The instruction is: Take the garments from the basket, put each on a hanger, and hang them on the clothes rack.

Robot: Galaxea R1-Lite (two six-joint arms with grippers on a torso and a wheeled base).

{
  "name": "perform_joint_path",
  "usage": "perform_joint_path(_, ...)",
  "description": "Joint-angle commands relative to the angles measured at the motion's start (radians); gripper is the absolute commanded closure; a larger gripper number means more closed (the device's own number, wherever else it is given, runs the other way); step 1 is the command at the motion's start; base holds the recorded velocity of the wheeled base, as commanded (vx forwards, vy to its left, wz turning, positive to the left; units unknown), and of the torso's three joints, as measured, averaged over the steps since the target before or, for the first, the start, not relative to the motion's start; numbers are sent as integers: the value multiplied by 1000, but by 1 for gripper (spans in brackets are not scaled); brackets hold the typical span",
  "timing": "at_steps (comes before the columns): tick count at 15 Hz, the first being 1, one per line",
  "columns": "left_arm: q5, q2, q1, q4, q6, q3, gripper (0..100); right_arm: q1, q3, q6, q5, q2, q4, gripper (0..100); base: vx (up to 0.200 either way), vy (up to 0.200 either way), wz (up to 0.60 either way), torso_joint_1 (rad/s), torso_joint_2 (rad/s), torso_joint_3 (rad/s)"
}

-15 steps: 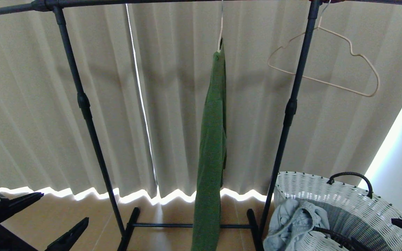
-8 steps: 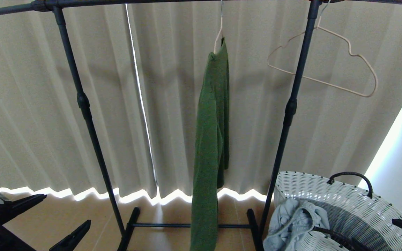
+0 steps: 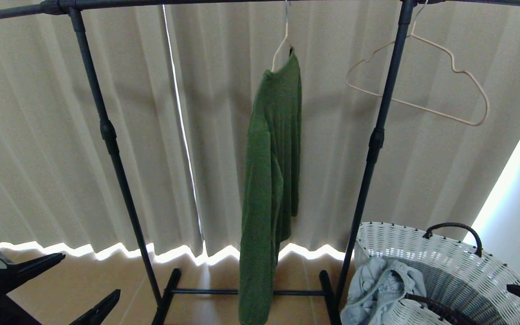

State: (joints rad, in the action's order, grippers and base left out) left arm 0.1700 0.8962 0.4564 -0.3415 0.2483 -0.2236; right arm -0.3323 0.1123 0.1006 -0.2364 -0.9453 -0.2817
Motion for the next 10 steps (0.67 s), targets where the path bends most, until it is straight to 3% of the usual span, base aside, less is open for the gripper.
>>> perform_joint_path(1, 0, 3, -1, -1, -1, 0, 0, -1, 1, 1, 0, 0, -1, 0, 0, 0, 0, 0, 0, 0)
perform_joint_path(10, -1, 15, -5, 1, -9, -3, 0, -1, 0, 1, 0, 2, -1, 0, 0, 0, 0, 0, 0, 0)
